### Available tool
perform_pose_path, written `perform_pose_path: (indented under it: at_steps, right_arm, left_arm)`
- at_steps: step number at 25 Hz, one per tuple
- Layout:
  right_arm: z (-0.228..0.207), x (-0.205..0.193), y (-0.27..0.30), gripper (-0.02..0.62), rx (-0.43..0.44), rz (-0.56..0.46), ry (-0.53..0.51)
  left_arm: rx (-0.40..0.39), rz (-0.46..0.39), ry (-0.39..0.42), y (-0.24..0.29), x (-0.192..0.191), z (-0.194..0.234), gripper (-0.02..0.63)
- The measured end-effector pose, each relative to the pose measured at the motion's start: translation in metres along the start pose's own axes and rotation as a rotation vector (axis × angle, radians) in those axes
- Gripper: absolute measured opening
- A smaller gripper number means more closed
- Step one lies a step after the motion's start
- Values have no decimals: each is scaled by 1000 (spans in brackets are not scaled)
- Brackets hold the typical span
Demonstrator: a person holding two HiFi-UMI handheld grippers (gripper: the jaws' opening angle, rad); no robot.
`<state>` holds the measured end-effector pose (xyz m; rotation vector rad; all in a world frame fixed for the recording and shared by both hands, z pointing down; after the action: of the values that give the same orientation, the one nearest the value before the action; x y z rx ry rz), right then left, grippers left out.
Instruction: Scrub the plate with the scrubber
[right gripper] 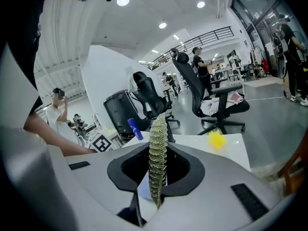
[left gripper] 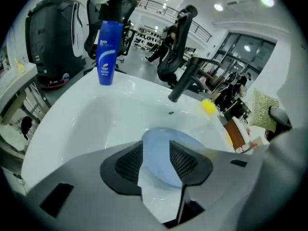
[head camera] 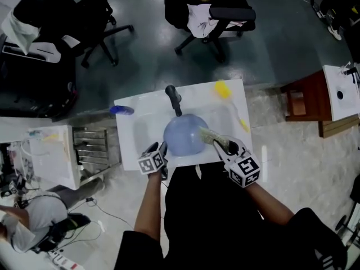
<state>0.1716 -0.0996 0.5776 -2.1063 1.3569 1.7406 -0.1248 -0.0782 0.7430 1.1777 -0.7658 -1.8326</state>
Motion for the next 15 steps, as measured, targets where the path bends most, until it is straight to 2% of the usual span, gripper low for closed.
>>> perform_pose_path:
  at_steps: [7, 15]
  right_arm:
    - [6, -8, 13, 58, -61, 52, 46]
    - [14, -21, 34, 60, -91, 91, 85]
  left_arm:
    - [0, 114, -45, 44, -8, 36, 166]
    - [-76, 233, -47, 90, -14, 42, 175]
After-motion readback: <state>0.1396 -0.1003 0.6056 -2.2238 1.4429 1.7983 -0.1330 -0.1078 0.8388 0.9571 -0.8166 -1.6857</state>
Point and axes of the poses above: the fingertips, and each gripper's own axes: y forward along the fingers, z to its left, x out of its top, the point moved 5 cm from there along -y, backward along the fingers, and after that the axes turned 1 degree about -y, right-handed, at the moved point
